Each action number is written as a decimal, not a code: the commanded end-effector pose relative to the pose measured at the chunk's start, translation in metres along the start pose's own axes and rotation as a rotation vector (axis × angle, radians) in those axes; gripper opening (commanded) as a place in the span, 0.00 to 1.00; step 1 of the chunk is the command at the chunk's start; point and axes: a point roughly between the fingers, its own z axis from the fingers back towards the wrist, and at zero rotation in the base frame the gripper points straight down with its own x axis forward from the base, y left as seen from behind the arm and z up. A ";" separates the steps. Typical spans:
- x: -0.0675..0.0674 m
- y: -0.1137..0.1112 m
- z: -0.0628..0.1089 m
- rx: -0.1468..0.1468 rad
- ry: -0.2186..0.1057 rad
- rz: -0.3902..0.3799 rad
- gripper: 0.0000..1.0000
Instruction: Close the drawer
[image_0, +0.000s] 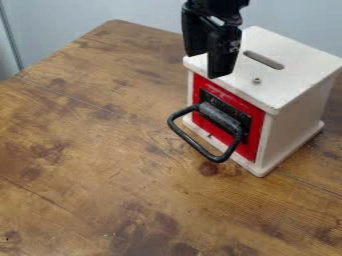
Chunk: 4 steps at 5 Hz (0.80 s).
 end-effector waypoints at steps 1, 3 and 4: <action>0.003 0.005 0.032 0.053 -0.086 0.056 1.00; 0.012 -0.006 0.035 0.027 -0.108 -0.063 1.00; 0.012 -0.003 0.028 0.010 -0.094 -0.010 1.00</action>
